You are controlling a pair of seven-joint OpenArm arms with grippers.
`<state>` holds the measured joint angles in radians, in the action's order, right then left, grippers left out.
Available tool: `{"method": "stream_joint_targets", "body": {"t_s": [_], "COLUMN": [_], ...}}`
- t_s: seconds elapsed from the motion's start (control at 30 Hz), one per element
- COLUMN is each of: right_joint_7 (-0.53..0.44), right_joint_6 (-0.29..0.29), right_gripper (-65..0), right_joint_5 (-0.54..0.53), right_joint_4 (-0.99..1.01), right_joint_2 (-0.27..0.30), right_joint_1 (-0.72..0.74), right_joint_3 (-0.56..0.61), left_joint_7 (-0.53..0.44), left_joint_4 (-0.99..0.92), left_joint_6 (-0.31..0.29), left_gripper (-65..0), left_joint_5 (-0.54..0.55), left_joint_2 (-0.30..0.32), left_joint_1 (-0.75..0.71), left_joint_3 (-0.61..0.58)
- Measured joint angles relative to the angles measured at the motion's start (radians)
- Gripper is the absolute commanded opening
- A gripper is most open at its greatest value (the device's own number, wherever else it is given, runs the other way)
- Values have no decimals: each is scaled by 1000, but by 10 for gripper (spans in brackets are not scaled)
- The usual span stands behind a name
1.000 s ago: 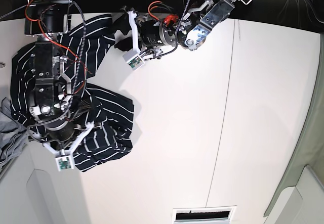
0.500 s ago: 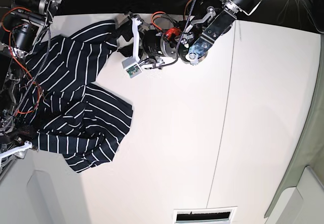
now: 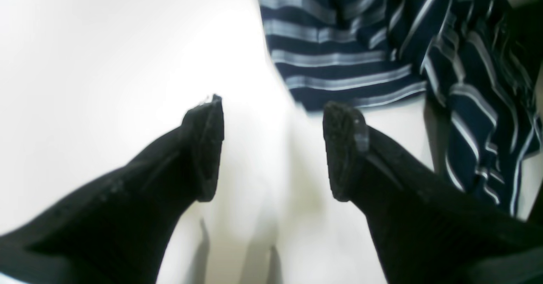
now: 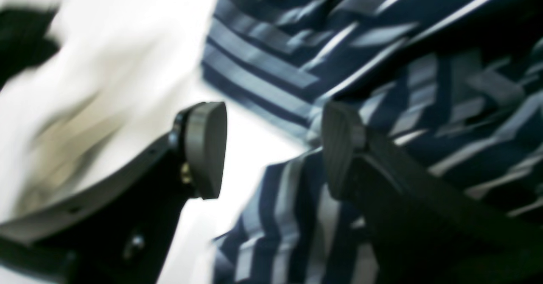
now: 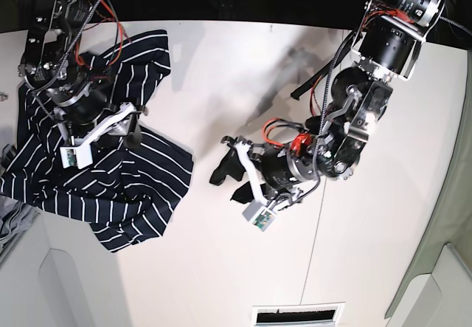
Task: Layout the t-shirt on the table in an organized manner, then fold the t-shirt properly
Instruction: 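Grasp the shirt hem with the left gripper beside the right gripper, then pull the shirt hem away from the right gripper with the left gripper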
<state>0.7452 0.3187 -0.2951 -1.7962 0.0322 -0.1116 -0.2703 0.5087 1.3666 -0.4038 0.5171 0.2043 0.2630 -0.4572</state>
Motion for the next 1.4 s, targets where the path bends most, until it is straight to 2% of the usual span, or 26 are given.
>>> {"method": "stream_joint_targets", "body": {"t_s": [0.13,0.27,0.37,0.6,0.73,0.83,1.17,1.23,1.33,1.4], "right_joint_7": [-19,-26,-27,-29,-34,-30,-31,-31,-30,-30], "right_joint_6": [0,-1,-1,-1,-1,-1,-1,-1,-1,-1], "right_gripper": [-301,-301,-301,-301,-301,-301,-301,-301,-301,-301], "right_joint_5": [95,144,143,146,145,146,146,146,146,146], "right_joint_4": [-5,-3,-4,-3,-4,-4,-4,-4,-4,-4], "right_joint_2": [-38,-37,-38,-37,-37,-37,-37,-37,-37,-37], "right_joint_1": [-55,-109,-110,-157,-151,-154,-154,-154,-154,-154], "right_joint_3": [85,122,125,127,127,127,127,127,127,127], "left_joint_7": [-38,-102,-161,-177,-218,-222,-225,-228,-263,-285], "left_joint_4": [-118,-299,-412,-476,-505,-513,-513,-513,-513,-513], "left_joint_6": [-6,-1,3,8,138,177,187,187,187,187], "left_gripper": [-261,-261,-261,-261,-261,-261,-264,-310,-447,-493], "left_joint_5": [-40,-92,-137,-131,-217,-238,-253,-251,-264,-283], "left_joint_2": [-61,-116,-155,-238,-264,-272,-291,-298,-298,-298], "left_joint_1": [29,55,96,129,126,125,98,95,102,103], "left_joint_3": [-19,-18,-17,-16,-16,-17,-16,-22,-48,-77]}}
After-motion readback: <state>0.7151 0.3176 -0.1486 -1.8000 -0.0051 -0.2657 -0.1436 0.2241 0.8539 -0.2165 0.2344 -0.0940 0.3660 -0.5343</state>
